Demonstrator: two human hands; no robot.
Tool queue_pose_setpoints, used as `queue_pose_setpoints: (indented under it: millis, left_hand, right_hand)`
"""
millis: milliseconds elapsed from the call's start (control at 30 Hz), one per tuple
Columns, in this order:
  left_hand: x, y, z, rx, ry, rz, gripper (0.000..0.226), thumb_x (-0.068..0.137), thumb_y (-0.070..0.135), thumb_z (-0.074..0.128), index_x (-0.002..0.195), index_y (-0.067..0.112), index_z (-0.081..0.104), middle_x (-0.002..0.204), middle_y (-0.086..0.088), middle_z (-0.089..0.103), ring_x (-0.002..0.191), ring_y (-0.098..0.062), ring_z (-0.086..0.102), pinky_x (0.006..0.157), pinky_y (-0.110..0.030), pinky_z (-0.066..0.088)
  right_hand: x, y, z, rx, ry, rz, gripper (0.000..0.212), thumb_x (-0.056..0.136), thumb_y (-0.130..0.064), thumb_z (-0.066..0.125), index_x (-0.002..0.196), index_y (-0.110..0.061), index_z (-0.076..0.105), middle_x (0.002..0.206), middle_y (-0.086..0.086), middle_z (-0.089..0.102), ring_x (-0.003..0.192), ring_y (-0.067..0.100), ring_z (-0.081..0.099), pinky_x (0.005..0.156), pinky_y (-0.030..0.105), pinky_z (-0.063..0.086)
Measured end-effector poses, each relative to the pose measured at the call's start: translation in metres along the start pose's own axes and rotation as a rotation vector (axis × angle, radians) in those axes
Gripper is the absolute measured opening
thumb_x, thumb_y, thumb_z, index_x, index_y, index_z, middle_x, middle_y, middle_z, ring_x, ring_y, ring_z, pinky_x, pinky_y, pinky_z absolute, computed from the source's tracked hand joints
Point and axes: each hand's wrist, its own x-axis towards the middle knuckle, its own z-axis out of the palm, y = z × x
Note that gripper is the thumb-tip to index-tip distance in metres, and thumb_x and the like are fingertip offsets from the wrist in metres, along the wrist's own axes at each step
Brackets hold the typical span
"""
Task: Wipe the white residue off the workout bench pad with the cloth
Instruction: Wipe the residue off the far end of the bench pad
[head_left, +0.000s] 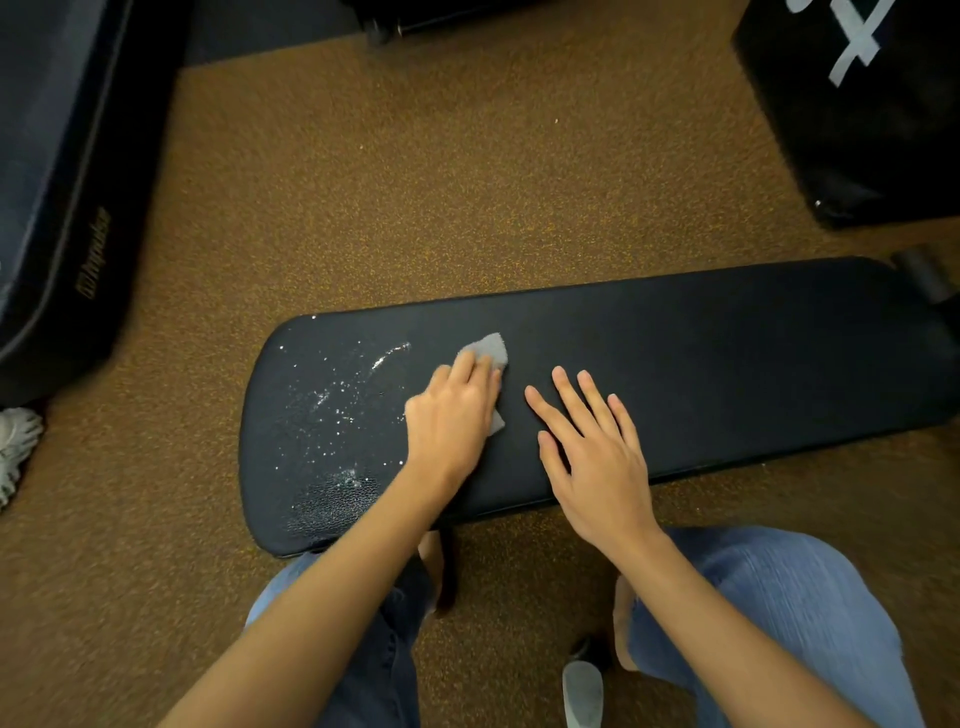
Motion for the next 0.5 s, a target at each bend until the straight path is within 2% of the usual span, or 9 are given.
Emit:
queue_pose_setpoints:
  millis: [133,200,267,333,400,500]
  left_hand:
    - [0.043,-0.037,0.009,0.056,0.040,-0.175,0.021,0.090,0.021,0.065,0.072,0.010,0.062,0.081,-0.009,0.055,0.058,-0.031,0.059,0.041,-0.025,0.025]
    - [0.056,-0.046,0.009,0.004,0.039,-0.274,0.018,0.087,0.013,0.066,0.073,0.003,0.061,0.084,-0.013,0.055,0.059,-0.034,0.059,0.045,-0.027,0.025]
    - [0.052,-0.037,0.007,-0.008,0.024,-0.321,0.019,0.089,0.014,0.065,0.075,0.003,0.060,0.086,-0.014,0.055,0.059,-0.034,0.059,0.045,-0.027,0.026]
    - [0.033,-0.017,0.002,0.007,0.055,-0.285,0.019,0.091,0.020,0.065,0.078,0.007,0.061,0.085,-0.010,0.057,0.057,-0.029,0.059,0.041,-0.026,0.025]
    - [0.002,0.001,-0.001,-0.019,0.044,-0.185,0.019,0.094,0.028,0.056,0.089,0.012,0.065,0.090,-0.006,0.060,0.059,-0.023,0.060,0.037,-0.026,0.026]
    - [-0.020,-0.002,-0.006,-0.005,0.023,-0.089,0.024,0.098,0.033,0.050,0.100,0.017,0.068,0.090,0.001,0.062,0.060,-0.017,0.060,0.034,-0.025,0.026]
  right_hand:
    - [0.000,0.000,0.001,0.030,0.014,-0.006,0.046,0.104,-0.037,0.029,0.150,-0.036,0.031,0.161,-0.007,0.021,0.151,0.014,0.009,0.121,0.040,0.014]
    - [0.000,0.001,0.001,0.041,0.020,-0.006,0.046,0.104,-0.037,0.029,0.150,-0.036,0.032,0.161,-0.007,0.022,0.150,0.014,0.009,0.121,0.041,0.015]
    - [0.000,0.000,0.002,0.039,0.021,-0.001,0.046,0.104,-0.037,0.030,0.150,-0.036,0.032,0.161,-0.007,0.022,0.150,0.015,0.009,0.121,0.041,0.015]
    - [-0.001,0.000,0.002,0.028,0.018,0.001,0.047,0.103,-0.036,0.031,0.150,-0.036,0.031,0.161,-0.007,0.022,0.151,0.015,0.010,0.121,0.041,0.015]
    - [-0.001,0.000,0.001,0.019,0.017,0.001,0.047,0.103,-0.036,0.030,0.150,-0.036,0.032,0.161,-0.006,0.022,0.150,0.015,0.010,0.121,0.040,0.015]
    - [0.000,0.001,0.001,0.019,0.013,-0.007,0.047,0.103,-0.037,0.029,0.150,-0.036,0.031,0.161,-0.006,0.022,0.150,0.015,0.010,0.121,0.040,0.014]
